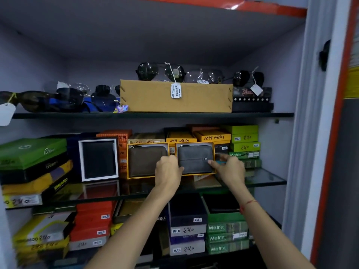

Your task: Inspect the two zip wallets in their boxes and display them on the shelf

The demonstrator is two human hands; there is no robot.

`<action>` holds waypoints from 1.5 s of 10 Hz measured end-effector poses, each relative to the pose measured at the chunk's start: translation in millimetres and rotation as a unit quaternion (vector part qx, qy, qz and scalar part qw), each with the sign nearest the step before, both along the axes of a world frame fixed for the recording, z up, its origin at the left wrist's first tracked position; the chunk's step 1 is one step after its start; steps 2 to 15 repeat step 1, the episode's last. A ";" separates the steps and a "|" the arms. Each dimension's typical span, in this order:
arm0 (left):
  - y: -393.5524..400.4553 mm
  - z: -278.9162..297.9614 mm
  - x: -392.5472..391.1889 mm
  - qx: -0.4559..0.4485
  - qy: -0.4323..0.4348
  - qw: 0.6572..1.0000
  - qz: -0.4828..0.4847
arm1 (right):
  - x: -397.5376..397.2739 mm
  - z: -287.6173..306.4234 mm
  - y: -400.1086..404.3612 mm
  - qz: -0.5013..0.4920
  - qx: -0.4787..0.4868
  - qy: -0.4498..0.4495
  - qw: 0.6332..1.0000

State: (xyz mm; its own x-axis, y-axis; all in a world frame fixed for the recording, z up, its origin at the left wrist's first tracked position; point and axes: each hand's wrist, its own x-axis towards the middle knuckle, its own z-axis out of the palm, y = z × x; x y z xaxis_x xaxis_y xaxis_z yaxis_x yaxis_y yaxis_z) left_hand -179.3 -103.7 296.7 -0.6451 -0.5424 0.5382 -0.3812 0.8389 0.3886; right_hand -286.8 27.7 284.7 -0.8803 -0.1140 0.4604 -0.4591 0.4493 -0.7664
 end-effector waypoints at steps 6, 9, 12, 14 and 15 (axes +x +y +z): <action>8.9 6.7 19.4 -0.062 0.064 0.996 -0.004 | 25.0 6.8 4.6 -0.023 0.077 0.122 0.989; 8.9 6.7 19.4 -0.062 0.064 0.996 -0.004 | 25.0 6.8 4.6 -0.023 0.077 0.122 0.989; 8.9 6.7 19.4 -0.062 0.064 0.996 -0.004 | 25.0 6.8 4.6 -0.023 0.077 0.122 0.989; 8.9 6.7 19.4 -0.062 0.064 0.996 -0.004 | 25.0 6.8 4.6 -0.023 0.077 0.122 0.989; 8.9 6.7 19.4 -0.062 0.064 0.996 -0.004 | 25.0 6.8 4.6 -0.023 0.077 0.122 0.989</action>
